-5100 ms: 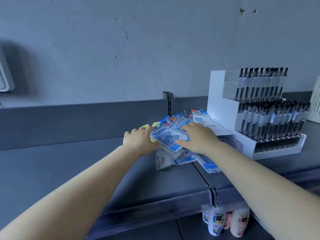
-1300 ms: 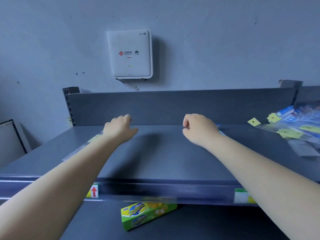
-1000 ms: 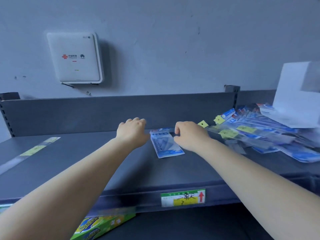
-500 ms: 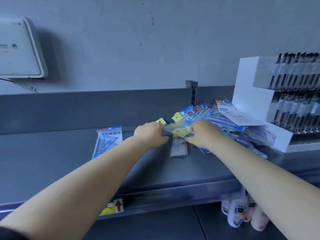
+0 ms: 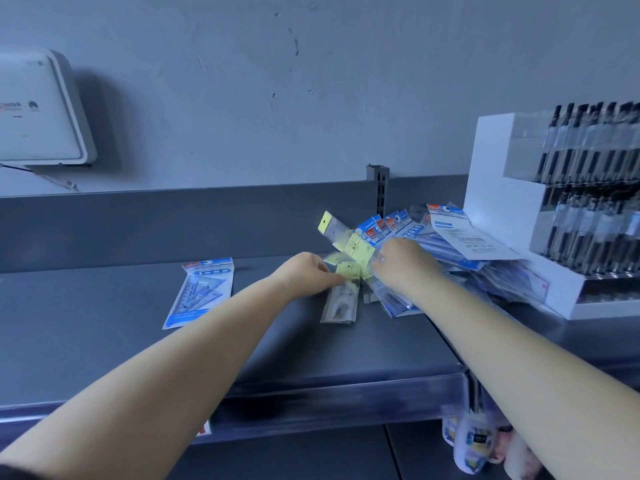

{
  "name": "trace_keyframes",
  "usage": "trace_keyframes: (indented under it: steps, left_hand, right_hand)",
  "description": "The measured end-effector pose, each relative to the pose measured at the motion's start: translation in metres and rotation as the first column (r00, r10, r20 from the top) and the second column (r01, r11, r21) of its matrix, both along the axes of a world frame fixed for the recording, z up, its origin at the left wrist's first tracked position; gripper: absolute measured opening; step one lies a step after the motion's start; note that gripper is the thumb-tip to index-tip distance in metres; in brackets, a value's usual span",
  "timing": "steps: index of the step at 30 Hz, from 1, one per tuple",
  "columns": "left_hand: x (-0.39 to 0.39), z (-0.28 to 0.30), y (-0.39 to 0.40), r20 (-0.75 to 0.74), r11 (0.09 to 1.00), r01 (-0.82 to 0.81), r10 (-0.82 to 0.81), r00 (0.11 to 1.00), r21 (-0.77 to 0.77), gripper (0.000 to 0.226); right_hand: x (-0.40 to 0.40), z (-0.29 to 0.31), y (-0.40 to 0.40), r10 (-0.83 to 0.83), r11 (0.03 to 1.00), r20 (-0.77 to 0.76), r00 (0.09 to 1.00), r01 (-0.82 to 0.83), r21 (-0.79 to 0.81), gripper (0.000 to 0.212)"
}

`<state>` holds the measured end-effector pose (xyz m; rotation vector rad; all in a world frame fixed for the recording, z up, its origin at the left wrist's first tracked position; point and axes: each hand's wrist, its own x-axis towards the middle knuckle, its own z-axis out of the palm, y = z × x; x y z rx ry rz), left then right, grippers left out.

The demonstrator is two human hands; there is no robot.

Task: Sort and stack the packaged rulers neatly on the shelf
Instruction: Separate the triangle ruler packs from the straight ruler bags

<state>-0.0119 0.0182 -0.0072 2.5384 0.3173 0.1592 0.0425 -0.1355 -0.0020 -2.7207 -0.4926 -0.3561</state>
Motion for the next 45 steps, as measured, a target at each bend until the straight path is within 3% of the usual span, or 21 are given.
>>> trace_keyframes:
  steps: [3, 6, 8, 11, 16, 20, 23, 25, 28, 31, 37, 45]
  left_hand:
    - [-0.001, -0.001, -0.012, -0.067, 0.998, -0.017, 0.021, 0.998, 0.063, 0.056]
    - [-0.002, -0.002, -0.023, -0.081, 0.987, -0.015, 0.028, 0.996, 0.161, 0.060]
    - [-0.001, -0.001, -0.023, -0.073, 0.989, -0.018, 0.029, 0.997, 0.146, 0.060]
    - [-0.001, 0.001, -0.015, -0.063, 0.998, -0.045, 0.047, 0.997, 0.034, 0.054]
    - [-0.011, 0.005, -0.001, 0.006, 0.965, -0.130, 0.135, 0.991, -0.226, 0.025]
    - [-0.025, 0.009, 0.014, 0.070, 0.942, -0.187, 0.214, 0.974, -0.279, 0.014]
    - [-0.039, 0.011, 0.033, 0.139, 0.916, -0.226, 0.285, 0.949, -0.332, 0.018]
    - [-0.051, 0.014, 0.046, 0.154, 0.853, -0.233, 0.338, 0.928, -0.466, 0.014]
    - [-0.069, 0.020, 0.067, 0.166, 0.663, -0.172, 0.415, 0.895, -0.729, 0.013]
    - [-0.095, 0.027, 0.093, 0.220, 0.578, -0.074, 0.421, 0.880, -0.812, 0.014]
    - [-0.169, 0.034, 0.183, 0.326, 0.585, -0.005, 0.460, 0.826, -0.811, 0.008]
    - [-0.269, 0.021, 0.323, 0.285, 0.622, -0.242, 0.624, 0.728, -0.745, 0.008]
  right_hand:
    - [0.004, 0.005, -0.008, 0.044, 0.980, 0.028, 0.999, -0.048, 0.194, 0.038]
    - [0.002, 0.010, -0.015, 0.085, 0.931, 0.040, 0.996, -0.094, 0.352, 0.035]
    - [-0.001, 0.011, -0.019, 0.109, 0.887, 0.016, 0.994, -0.104, 0.450, 0.031]
    - [-0.006, 0.010, -0.023, 0.150, 0.812, -0.033, 0.988, -0.104, 0.574, 0.029]
    - [-0.016, 0.010, -0.021, 0.195, 0.752, -0.089, 0.977, -0.090, 0.653, 0.023]
    - [-0.020, 0.010, -0.006, 0.208, 0.676, -0.101, 0.973, -0.068, 0.734, 0.020]
    - [-0.030, 0.014, 0.013, 0.256, 0.612, -0.127, 0.958, -0.059, 0.789, 0.018]
    - [-0.042, 0.018, 0.030, 0.305, 0.571, -0.150, 0.940, -0.055, 0.819, 0.014]
    - [-0.064, 0.022, 0.061, 0.441, 0.487, -0.199, 0.875, -0.047, 0.872, 0.013]
    - [-0.084, 0.024, 0.099, 0.546, 0.451, -0.230, 0.805, -0.051, 0.891, 0.019]
    - [-0.125, 0.031, 0.187, 0.667, 0.432, -0.241, 0.704, -0.102, 0.896, 0.017]
    - [-0.205, 0.021, 0.326, 0.793, 0.499, -0.369, 0.485, -0.170, 0.850, 0.016]
